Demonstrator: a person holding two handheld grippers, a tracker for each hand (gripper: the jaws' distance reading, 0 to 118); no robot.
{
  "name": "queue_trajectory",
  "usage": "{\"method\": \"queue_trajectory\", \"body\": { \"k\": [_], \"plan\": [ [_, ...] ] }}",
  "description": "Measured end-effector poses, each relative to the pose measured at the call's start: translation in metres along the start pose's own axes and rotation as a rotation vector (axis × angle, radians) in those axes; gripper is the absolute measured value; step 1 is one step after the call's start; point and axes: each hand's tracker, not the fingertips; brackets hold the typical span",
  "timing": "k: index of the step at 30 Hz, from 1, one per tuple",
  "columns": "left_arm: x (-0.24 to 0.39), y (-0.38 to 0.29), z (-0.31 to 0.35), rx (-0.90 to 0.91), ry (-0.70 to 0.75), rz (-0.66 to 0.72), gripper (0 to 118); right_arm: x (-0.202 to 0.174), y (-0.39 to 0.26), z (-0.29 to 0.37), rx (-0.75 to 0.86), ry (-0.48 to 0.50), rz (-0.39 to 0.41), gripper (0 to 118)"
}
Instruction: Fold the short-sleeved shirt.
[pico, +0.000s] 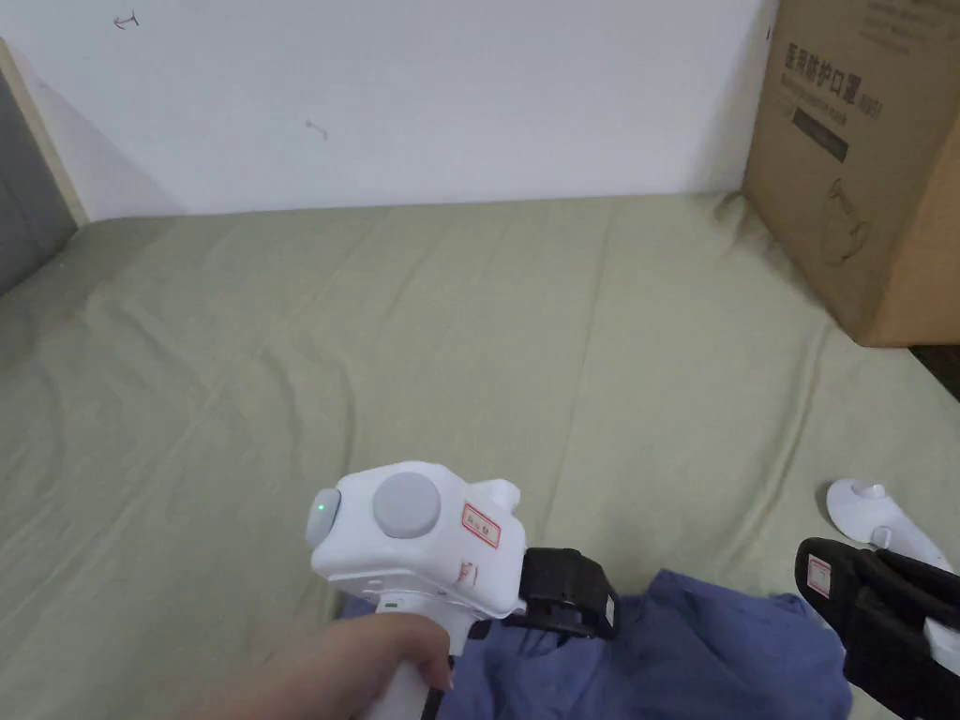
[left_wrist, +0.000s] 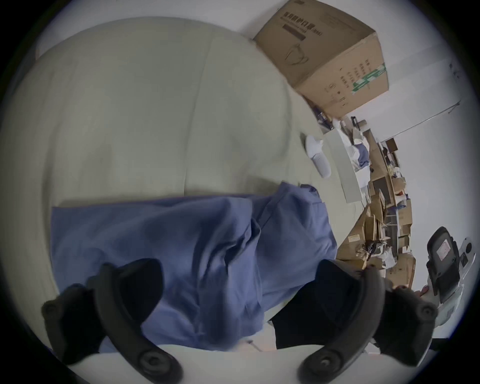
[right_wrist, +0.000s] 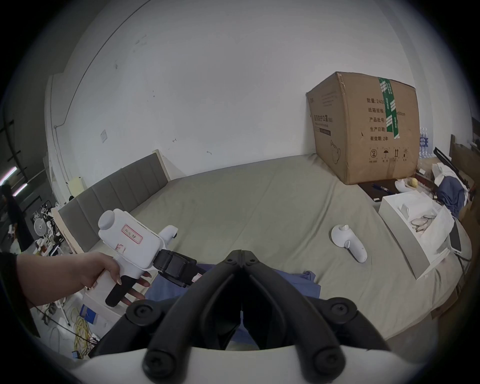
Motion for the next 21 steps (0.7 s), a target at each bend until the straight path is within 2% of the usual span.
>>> {"method": "queue_trajectory", "body": {
  "k": [6,10,11,12,13,14,15,17,21],
  "plan": [
    [-0.031,-0.011,0.051,0.093,0.077,0.064,114,0.006,-0.003,-0.005,-0.01,0.007,-0.006,0],
    [-0.044,-0.022,0.061,0.092,0.143,0.076,110,0.005,-0.006,-0.009,-0.016,0.022,-0.011,0],
    [-0.044,-0.025,0.058,0.096,0.158,0.057,100,0.004,-0.006,-0.01,-0.018,0.023,-0.011,0],
    [-0.044,-0.025,0.052,0.091,0.176,0.041,78,0.004,-0.007,-0.011,-0.021,0.025,-0.012,0],
    [-0.043,-0.027,0.043,0.073,0.198,0.027,37,0.004,-0.007,-0.011,-0.026,0.028,-0.013,0],
    [-0.041,-0.028,0.032,0.045,0.217,0.02,8,0.004,-0.008,-0.012,-0.029,0.031,-0.015,0],
    [-0.039,-0.029,0.023,0.041,0.214,0.024,1,0.004,-0.008,-0.012,-0.031,0.033,-0.016,0],
    [-0.032,-0.032,0.004,0.0,0.159,0.004,1,0.003,-0.008,-0.012,-0.034,0.031,-0.011,0],
    [0.006,-0.04,-0.024,-0.035,0.149,-0.164,1,0.003,-0.007,-0.01,-0.03,0.009,0.021,0]
  ]
}}
